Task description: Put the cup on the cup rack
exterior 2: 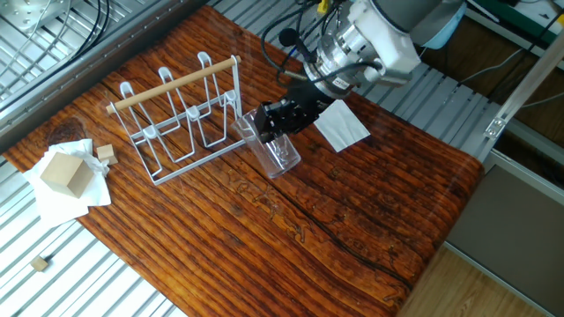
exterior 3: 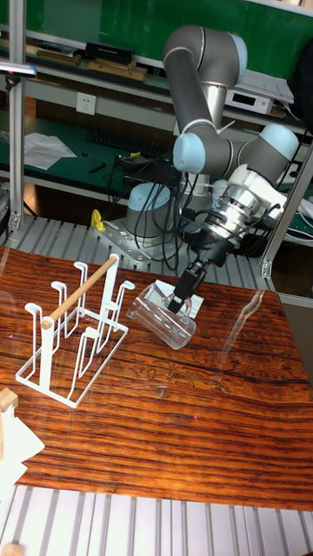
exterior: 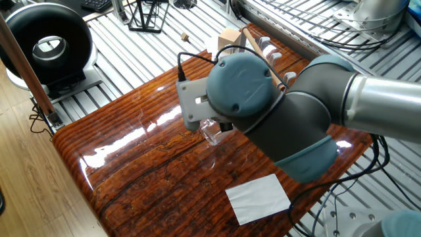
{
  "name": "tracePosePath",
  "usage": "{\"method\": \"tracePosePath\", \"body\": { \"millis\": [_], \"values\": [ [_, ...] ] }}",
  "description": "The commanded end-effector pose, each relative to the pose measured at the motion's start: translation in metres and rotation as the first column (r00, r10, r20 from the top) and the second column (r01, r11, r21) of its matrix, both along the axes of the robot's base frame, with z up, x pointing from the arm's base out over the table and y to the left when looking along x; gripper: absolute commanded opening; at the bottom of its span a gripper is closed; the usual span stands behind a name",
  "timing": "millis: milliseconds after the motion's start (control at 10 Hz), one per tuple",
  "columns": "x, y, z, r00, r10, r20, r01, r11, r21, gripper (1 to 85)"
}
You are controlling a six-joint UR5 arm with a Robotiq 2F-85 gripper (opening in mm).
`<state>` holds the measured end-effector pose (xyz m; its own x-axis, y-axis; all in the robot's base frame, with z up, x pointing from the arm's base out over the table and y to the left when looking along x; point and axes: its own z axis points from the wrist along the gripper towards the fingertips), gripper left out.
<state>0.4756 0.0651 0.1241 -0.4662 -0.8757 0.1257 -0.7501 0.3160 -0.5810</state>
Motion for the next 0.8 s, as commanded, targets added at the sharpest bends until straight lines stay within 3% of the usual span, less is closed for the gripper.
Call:
{"method": "tracePosePath", "body": {
  "millis": [0, 200, 700],
  "values": [
    [0.008, -0.002, -0.009, 1.0, 0.012, -0.003, -0.012, 1.0, -0.028, 1.0],
    [0.013, -0.003, -0.013, 1.0, 0.014, 0.003, -0.014, 0.999, -0.034, 1.0],
    [0.014, 0.023, -0.022, 1.0, -0.003, -0.002, 0.003, 0.998, 0.056, 1.0]
  ]
}}
